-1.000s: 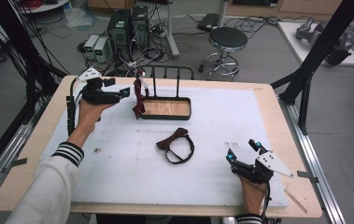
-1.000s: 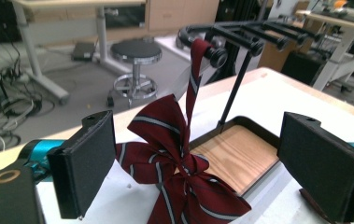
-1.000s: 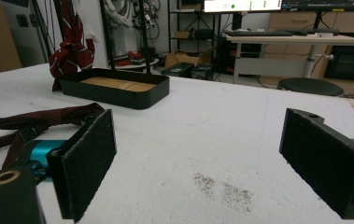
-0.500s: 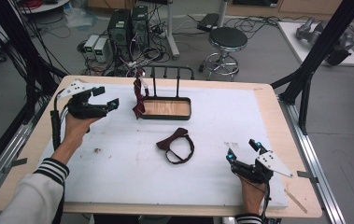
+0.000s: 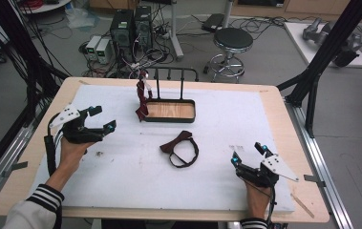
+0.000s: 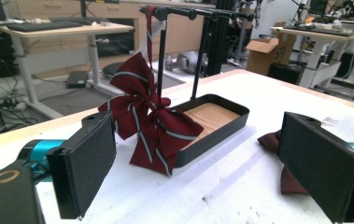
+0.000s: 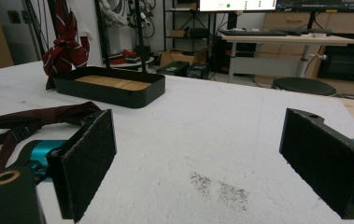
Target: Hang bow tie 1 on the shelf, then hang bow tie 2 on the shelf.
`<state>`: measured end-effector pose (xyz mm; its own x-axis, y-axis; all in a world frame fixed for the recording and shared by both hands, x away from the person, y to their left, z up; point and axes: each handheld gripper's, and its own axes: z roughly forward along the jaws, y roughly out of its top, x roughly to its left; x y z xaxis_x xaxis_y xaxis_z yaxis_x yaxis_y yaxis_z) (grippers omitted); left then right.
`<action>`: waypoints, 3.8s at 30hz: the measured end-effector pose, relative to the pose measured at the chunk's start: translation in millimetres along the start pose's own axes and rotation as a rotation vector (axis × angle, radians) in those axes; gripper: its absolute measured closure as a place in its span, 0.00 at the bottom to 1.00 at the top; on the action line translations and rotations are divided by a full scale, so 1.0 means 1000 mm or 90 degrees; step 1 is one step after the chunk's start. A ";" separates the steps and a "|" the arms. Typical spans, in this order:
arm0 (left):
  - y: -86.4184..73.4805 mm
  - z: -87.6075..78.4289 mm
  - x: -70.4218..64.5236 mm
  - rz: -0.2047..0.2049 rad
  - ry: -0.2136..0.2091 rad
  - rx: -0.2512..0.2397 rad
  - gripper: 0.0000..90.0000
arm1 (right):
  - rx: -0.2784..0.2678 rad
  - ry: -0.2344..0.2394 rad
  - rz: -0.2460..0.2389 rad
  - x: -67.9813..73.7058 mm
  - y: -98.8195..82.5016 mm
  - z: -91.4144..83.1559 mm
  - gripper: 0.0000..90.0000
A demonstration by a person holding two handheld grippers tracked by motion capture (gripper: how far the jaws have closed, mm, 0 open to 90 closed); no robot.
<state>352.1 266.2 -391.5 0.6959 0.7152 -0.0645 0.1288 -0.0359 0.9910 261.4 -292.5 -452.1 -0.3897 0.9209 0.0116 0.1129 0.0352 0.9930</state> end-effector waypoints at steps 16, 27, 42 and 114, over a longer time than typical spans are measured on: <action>-0.041 -0.027 -0.022 0.007 0.002 -0.061 0.13 | -0.004 -0.001 -0.004 0.000 0.000 0.000 0.11; -0.051 -0.033 -0.025 0.006 0.010 -0.087 0.13 | -0.004 0.000 -0.002 0.000 0.000 0.000 0.11; -0.056 -0.033 -0.023 -0.004 0.008 -0.087 0.13 | -0.005 0.003 0.002 -0.001 0.000 0.000 0.11; -0.067 -0.029 -0.022 -0.007 0.008 -0.066 0.13 | 0.311 0.326 -0.176 0.068 0.075 0.151 0.18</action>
<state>308.1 273.2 -453.3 0.6854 0.7244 -0.0738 0.0616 0.0433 0.9972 381.2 -168.2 -394.8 -0.8248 0.5624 -0.0583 0.2949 0.5159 0.8043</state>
